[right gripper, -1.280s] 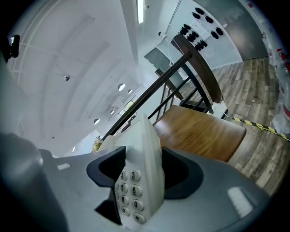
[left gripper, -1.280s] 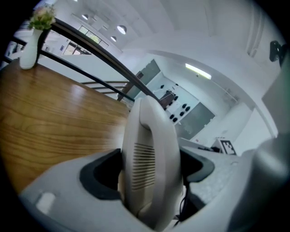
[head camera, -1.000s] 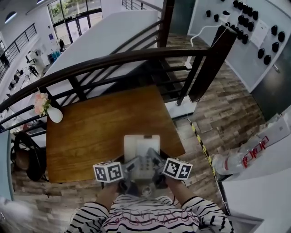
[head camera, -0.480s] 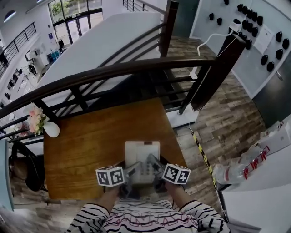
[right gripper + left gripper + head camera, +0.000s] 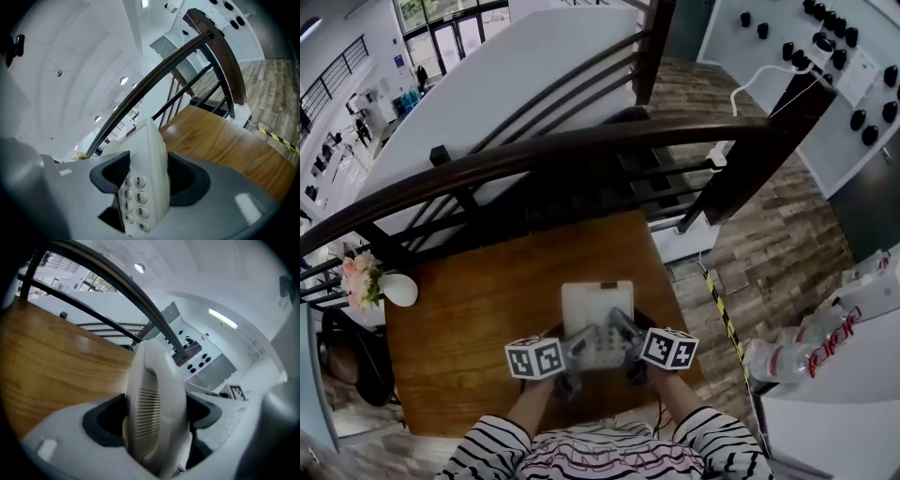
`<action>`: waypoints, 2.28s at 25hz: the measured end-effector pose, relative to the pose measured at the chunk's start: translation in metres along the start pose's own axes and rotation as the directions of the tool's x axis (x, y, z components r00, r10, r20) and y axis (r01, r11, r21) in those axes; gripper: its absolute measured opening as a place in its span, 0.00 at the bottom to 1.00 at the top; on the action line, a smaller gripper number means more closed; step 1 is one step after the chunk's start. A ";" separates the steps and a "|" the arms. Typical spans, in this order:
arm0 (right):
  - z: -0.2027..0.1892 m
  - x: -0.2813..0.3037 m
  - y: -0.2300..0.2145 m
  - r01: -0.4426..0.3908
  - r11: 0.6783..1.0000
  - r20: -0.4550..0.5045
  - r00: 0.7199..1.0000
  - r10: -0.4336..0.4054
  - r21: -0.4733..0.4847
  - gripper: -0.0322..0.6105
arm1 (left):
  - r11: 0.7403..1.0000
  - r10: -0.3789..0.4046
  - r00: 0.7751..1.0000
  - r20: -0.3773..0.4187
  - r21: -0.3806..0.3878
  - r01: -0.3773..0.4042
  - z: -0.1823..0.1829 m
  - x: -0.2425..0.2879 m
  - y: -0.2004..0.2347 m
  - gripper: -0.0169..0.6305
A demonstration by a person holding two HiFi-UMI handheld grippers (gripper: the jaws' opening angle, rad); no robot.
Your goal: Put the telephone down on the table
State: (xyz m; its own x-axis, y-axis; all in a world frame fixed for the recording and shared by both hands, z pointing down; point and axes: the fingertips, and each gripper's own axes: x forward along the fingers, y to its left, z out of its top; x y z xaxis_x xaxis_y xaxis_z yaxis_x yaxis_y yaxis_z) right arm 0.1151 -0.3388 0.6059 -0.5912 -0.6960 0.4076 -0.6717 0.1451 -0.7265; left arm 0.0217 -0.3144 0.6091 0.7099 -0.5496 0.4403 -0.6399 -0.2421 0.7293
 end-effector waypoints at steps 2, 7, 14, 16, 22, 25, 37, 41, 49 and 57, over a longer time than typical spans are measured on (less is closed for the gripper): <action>0.010 0.020 -0.006 0.000 1.000 -0.012 1.000 0.000 -0.012 0.44 | 1.000 0.005 1.000 0.009 -0.011 -0.005 0.013 0.012 0.013 0.62; 0.033 0.065 -0.022 -0.001 0.999 -0.044 0.999 -0.001 -0.043 0.44 | 0.999 0.020 0.999 0.034 -0.044 -0.019 0.041 0.043 0.041 0.62; 0.062 0.119 -0.048 0.002 0.998 -0.066 0.998 -0.006 -0.060 0.44 | 0.997 0.040 0.997 0.066 -0.074 -0.035 0.076 0.086 0.075 0.62; 0.069 0.132 -0.053 0.000 0.998 -0.070 0.998 -0.005 -0.067 0.43 | 0.996 0.044 0.996 0.075 -0.078 -0.038 0.085 0.096 0.082 0.62; 0.087 0.165 -0.068 0.001 0.997 -0.075 0.997 -0.007 -0.081 0.44 | 0.994 0.063 0.993 0.095 -0.093 -0.054 0.109 0.121 0.104 0.62; 0.098 0.180 -0.075 -0.006 0.995 -0.093 0.996 -0.003 -0.100 0.43 | 0.990 0.088 0.989 0.115 -0.120 -0.074 0.119 0.135 0.112 0.62; 0.118 0.225 -0.097 -0.043 0.988 -0.168 0.986 0.018 -0.146 0.44 | 0.971 0.187 0.975 0.117 -0.170 -0.166 0.136 0.174 0.143 0.62; 0.120 0.232 -0.103 -0.045 0.990 -0.183 0.983 0.020 -0.135 0.44 | 0.967 0.205 0.974 0.098 -0.174 -0.186 0.138 0.180 0.147 0.62; 0.117 0.236 -0.112 -0.038 0.993 -0.182 0.983 0.017 -0.113 0.44 | 0.964 0.230 0.970 0.078 -0.155 -0.216 0.135 0.183 0.149 0.62; 0.121 0.231 -0.112 -0.013 0.992 -0.163 0.987 -0.009 -0.129 0.44 | 0.969 0.216 0.973 0.084 -0.140 -0.203 0.135 0.183 0.146 0.63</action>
State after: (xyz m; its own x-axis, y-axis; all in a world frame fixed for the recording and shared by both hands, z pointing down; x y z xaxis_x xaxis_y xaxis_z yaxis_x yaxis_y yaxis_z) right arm 0.1079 -0.6014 0.7145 -0.6501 -0.5734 0.4986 -0.7164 0.2437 -0.6538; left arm 0.0186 -0.5576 0.7253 0.5276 -0.6540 0.5422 -0.7231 -0.0108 0.6906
